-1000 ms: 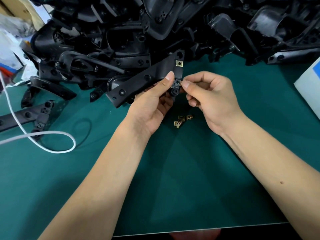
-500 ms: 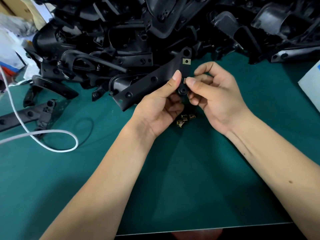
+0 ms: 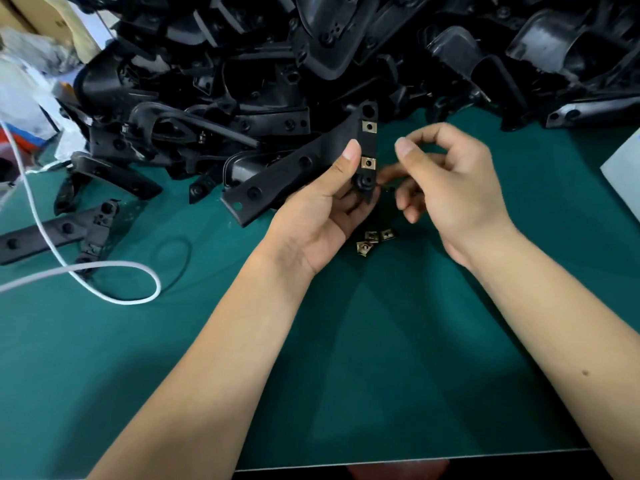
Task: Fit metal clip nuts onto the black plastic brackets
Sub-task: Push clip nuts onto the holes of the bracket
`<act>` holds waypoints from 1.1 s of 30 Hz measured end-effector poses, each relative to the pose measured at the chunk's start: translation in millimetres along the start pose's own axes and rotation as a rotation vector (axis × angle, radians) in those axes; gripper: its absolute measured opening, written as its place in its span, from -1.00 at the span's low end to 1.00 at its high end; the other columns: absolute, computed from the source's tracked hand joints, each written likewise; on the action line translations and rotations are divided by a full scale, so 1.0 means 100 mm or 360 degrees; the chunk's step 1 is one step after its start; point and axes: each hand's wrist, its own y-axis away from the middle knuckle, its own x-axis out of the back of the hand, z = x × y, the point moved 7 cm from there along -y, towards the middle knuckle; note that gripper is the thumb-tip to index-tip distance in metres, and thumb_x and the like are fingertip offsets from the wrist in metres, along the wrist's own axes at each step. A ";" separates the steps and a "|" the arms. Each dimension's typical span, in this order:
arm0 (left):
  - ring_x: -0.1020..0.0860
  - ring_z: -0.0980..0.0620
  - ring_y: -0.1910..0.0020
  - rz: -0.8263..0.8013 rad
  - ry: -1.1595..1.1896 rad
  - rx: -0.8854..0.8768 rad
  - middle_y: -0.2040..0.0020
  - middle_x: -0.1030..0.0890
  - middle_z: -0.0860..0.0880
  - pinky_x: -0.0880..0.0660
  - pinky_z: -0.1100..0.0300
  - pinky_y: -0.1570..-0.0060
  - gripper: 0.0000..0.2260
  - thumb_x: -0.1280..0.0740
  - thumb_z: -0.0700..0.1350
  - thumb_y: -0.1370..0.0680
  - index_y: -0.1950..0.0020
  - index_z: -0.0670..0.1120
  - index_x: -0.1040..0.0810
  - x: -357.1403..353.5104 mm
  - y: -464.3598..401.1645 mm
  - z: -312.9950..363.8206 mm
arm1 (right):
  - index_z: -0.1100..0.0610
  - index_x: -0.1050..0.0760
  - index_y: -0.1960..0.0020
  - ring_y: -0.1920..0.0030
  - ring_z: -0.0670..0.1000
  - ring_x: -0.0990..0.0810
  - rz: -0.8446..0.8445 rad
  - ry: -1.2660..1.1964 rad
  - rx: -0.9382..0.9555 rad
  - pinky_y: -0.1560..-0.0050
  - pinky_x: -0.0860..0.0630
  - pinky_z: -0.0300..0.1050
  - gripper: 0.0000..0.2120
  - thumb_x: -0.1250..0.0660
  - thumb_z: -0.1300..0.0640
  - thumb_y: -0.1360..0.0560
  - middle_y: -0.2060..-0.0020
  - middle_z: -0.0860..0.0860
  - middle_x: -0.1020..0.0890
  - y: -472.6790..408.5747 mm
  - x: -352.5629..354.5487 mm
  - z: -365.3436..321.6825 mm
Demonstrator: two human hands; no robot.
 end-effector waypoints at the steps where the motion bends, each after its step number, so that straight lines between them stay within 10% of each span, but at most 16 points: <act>1: -0.71 -0.04 -0.02 -0.0020 0.0014 0.0002 -0.03 -0.73 -0.13 -0.64 0.06 -0.17 -0.81 -0.53 -0.07 -0.43 0.05 -0.15 -0.73 0.00 0.00 0.00 | 0.16 -0.51 0.02 0.48 0.05 -0.53 0.0029 0.0065 0.0024 0.53 -0.41 -0.15 -0.82 -0.35 0.05 -0.64 0.22 0.12 -0.74 -0.01 0.02 0.00; 5: -0.63 -0.15 -0.27 -0.0001 0.0030 -0.0015 -0.36 -0.59 -0.27 -0.64 0.08 -0.12 -0.58 -0.52 -0.08 -0.42 -0.22 -0.23 -0.62 -0.04 0.03 0.00 | 0.14 -0.53 0.12 0.50 0.04 -0.52 0.0136 0.0188 0.0126 0.55 -0.39 -0.16 -0.76 -0.31 0.02 -0.64 0.26 0.08 -0.74 -0.01 0.07 -0.03; 10: -0.73 0.01 0.01 0.0037 -0.0154 -0.0127 0.07 -0.75 -0.10 -0.65 0.19 0.04 -0.90 -0.48 -0.15 -0.51 0.19 -0.08 -0.76 -0.02 0.03 0.00 | 0.07 -0.57 0.15 0.50 0.02 -0.54 0.0196 0.0295 0.0223 0.52 -0.38 -0.19 -0.75 -0.32 -0.05 -0.62 0.34 0.05 -0.68 0.02 0.08 -0.10; 20: -0.70 0.00 0.08 0.0032 -0.0763 -0.0488 0.07 -0.73 -0.09 -0.65 0.13 -0.03 -0.82 -0.47 -0.37 -0.52 -0.11 -0.25 -0.64 -0.11 0.11 0.07 | 0.48 -0.50 0.03 0.46 -0.04 -0.40 -0.0015 -0.0021 -0.0222 0.56 -0.24 -0.24 -0.49 -0.55 0.01 -0.50 0.27 0.24 -0.51 0.00 0.05 0.08; 33: -0.70 0.03 0.21 0.0075 -0.0849 -0.0473 0.22 -0.66 -0.01 -0.60 0.20 0.12 -0.79 -0.58 -0.12 -0.39 0.21 -0.06 -0.55 -0.13 0.16 0.08 | 0.16 -0.45 0.27 0.46 -0.08 -0.36 -0.0173 -0.0441 -0.0228 0.54 -0.21 -0.28 -0.72 -0.47 0.23 -0.55 0.41 0.01 -0.41 0.04 0.04 -0.06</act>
